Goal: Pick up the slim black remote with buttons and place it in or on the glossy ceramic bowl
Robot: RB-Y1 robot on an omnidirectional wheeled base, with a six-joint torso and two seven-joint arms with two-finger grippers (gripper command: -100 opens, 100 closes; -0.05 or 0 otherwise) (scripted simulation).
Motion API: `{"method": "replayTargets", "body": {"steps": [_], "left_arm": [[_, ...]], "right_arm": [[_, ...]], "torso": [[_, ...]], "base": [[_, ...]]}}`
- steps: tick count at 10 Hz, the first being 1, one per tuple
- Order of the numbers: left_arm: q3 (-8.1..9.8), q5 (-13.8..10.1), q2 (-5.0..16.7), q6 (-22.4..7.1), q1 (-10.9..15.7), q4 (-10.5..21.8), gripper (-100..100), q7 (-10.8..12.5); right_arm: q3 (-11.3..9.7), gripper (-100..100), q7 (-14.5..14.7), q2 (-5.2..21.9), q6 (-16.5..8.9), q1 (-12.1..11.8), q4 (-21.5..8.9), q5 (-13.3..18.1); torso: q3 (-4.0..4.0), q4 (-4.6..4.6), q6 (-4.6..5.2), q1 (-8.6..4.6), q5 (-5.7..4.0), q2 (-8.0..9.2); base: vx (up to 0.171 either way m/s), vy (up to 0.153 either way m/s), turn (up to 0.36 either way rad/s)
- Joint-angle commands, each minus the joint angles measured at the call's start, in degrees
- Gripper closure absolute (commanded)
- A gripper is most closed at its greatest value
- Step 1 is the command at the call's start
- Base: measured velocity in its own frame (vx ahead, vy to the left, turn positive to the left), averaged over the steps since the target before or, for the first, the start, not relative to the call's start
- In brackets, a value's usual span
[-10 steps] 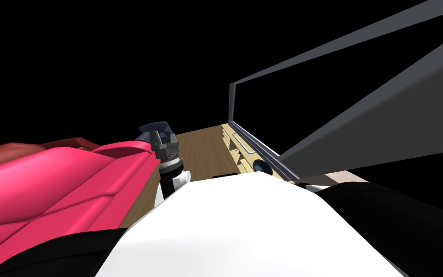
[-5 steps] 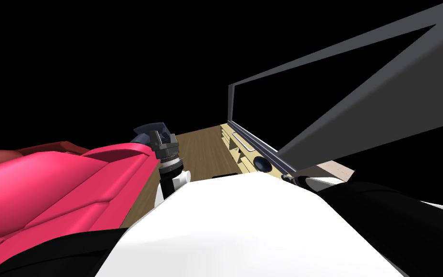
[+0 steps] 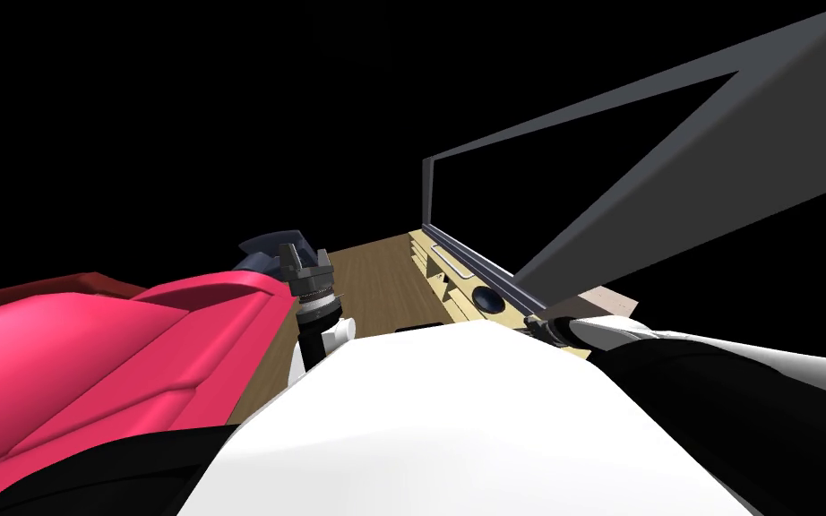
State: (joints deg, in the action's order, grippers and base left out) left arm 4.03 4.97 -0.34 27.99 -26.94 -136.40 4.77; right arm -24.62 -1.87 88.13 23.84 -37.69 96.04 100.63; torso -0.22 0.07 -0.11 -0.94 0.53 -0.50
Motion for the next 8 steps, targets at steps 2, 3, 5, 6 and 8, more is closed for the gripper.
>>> {"method": "replayTargets", "body": {"steps": [2,3,5,6,8], "left_arm": [[0.0,0.0,0.0,0.0,0.0,0.0,0,0.0],[0.0,0.0,0.0,0.0,0.0,0.0,0,0.0],[0.0,0.0,0.0,0.0,0.0,0.0,0,0.0],[0.01,0.0,0.0,0.0,0.0,0.0,0,0.0],[0.01,0.0,0.0,0.0,0.0,0.0,0,0.0]], "right_arm": [[1.2,100,-1.0,3.6,0.0,-0.7,2.3,-1.4],[1.5,100,-1.1,4.9,-0.2,-1.1,3.4,-1.6],[1.8,100,0.0,7.0,-1.0,-2.4,5.5,-1.9],[1.9,100,1.0,7.8,-1.4,-3.1,6.7,-2.0],[2.0,100,2.6,8.8,-2.1,-4.4,8.4,-1.9]], "torso": [[-0.03,-0.02,-0.01,-0.03,0.0,-0.05],[-0.08,-0.03,-0.04,-0.04,-0.01,-0.14],[-0.29,-0.11,-0.13,-0.07,-0.02,-0.52],[-0.4,-0.14,-0.18,-0.17,-0.04,-0.71],[-0.53,-0.2,-0.23,-0.3,-0.09,-0.91]], "base": [[0.001,0.051,-0.055],[0.053,0.052,-0.055],[0.13,0.026,-0.005],[0.18,-0.013,0.023],[0.193,-0.007,0.021]]}}
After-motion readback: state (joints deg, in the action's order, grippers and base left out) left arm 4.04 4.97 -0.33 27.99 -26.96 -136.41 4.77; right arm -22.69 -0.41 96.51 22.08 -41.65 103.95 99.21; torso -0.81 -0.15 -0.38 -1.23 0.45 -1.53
